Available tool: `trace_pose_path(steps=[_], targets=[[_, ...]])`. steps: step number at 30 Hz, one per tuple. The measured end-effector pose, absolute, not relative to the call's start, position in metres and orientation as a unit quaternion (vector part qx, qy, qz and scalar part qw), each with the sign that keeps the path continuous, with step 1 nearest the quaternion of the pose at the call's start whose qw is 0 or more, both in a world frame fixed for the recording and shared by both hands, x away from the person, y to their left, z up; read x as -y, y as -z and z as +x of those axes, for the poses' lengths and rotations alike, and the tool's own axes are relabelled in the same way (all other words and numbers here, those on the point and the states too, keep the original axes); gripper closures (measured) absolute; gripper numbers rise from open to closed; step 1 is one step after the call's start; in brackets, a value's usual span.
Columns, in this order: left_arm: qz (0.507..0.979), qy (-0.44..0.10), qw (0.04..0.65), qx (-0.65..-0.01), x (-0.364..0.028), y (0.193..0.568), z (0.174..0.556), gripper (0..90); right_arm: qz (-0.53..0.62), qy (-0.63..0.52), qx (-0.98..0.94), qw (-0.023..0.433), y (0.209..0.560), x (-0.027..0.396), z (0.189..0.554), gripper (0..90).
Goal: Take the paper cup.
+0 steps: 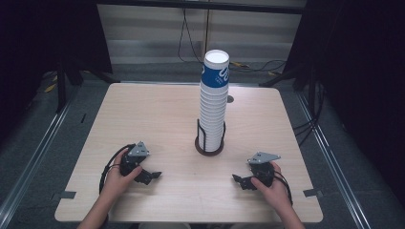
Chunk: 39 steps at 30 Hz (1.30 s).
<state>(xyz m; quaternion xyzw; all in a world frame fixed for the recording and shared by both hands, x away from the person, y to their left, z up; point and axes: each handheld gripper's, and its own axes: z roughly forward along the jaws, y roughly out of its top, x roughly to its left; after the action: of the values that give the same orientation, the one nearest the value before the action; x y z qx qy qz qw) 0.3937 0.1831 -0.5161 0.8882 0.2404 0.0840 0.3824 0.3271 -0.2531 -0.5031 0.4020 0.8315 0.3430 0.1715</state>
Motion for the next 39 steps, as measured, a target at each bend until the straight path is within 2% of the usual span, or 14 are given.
trace_pose_path(steps=[10, 11, 14, 16, 18, 20, 33, 36, 39], targets=[[0.888, -0.082, 0.379, -0.248, -0.184, 0.514, 0.391, 0.4, 0.404, -0.343, -0.831, 0.171, 0.503, 0.253, 0.326, 11.8], [0.89, -0.08, 0.37, -0.253, -0.185, 0.511, 0.39, 3.6, 0.404, -0.341, -0.832, 0.167, 0.502, 0.253, 0.326, 12.3], [0.881, -0.076, 0.379, -0.271, -0.187, 0.505, 0.389, 23.3, 0.396, -0.322, -0.847, 0.148, 0.497, 0.255, 0.327, 13.6], [0.882, -0.075, 0.377, -0.272, -0.187, 0.503, 0.388, 12.9, 0.395, -0.319, -0.849, 0.144, 0.496, 0.255, 0.327, 13.6], [0.884, -0.077, 0.376, -0.266, -0.187, 0.501, 0.387, 19.2, 0.391, -0.317, -0.853, 0.14, 0.495, 0.255, 0.327, 13.7], [0.885, -0.072, 0.378, -0.263, -0.186, 0.499, 0.386, 14.9, 0.392, -0.322, -0.851, 0.139, 0.493, 0.254, 0.328, 14.0], [0.889, -0.028, 0.385, -0.247, -0.176, 0.482, 0.38, 15.9, 0.378, -0.337, -0.852, 0.132, 0.478, 0.255, 0.334, 14.8], [0.885, -0.018, 0.39, -0.253, -0.174, 0.476, 0.38, 16.0, 0.374, -0.365, -0.846, 0.104, 0.473, 0.256, 0.337, 15.6], [0.887, -0.02, 0.385, -0.255, -0.172, 0.471, 0.381, 15.9, 0.368, -0.375, -0.845, 0.096, 0.469, 0.255, 0.339, 15.6]])
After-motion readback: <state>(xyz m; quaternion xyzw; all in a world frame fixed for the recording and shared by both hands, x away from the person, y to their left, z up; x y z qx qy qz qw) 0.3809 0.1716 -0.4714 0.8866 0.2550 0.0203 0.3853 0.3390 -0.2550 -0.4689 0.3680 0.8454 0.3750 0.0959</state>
